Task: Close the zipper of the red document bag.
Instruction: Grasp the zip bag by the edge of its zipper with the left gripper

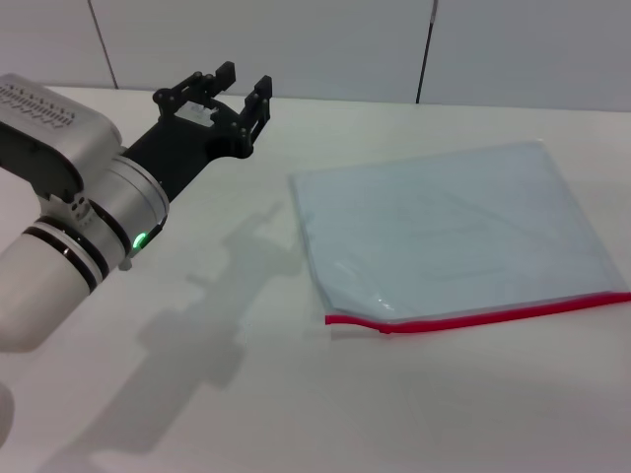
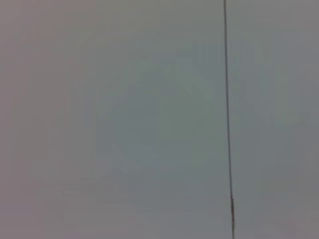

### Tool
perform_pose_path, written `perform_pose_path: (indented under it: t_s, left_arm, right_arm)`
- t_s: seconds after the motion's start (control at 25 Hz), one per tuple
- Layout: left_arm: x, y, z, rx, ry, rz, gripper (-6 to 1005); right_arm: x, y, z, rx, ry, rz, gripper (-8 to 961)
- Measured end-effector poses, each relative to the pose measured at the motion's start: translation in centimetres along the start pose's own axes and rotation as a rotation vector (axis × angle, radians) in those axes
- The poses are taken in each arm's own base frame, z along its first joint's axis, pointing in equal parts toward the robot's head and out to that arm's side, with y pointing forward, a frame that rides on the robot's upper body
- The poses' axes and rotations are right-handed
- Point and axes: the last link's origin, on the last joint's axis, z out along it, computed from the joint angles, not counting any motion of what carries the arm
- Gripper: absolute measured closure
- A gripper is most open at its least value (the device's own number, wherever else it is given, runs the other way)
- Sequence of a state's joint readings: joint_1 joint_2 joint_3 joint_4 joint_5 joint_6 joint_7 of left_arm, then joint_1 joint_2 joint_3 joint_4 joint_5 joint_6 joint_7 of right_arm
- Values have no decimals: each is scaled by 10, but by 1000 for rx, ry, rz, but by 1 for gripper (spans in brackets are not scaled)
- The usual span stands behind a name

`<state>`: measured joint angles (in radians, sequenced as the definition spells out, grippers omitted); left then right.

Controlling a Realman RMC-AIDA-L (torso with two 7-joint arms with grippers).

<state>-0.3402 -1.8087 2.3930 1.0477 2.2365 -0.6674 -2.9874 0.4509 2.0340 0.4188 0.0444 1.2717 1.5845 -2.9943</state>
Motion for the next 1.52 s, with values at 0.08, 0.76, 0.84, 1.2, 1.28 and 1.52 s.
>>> perform_pose_path:
  t_s: [0.08,0.76,0.84,1.2,1.28,1.52]
  left_arm:
    - [0,1,0,-5,0,4,551]
    - [2,26,7,-177,-155,151,551]
    - [7,32,9,-218,-211,187,550]
    - [25,58,9,-331,-405,366,546]
    - [30,65,8,-359,-467,401,545]
    - [36,81,7,-394,-605,490,542]
  right_arm:
    - [0,0,0,0,0,0,224]
    - [0,0,0,0,-1,1,223]
    - [0,0,0,-1,-1,1,223]
    - [0,0,1,-2,-1,-1,224]
    - [0,0,1,-3,-1,-1,224]
    - [0,0,1,-4,-1,-2,224]
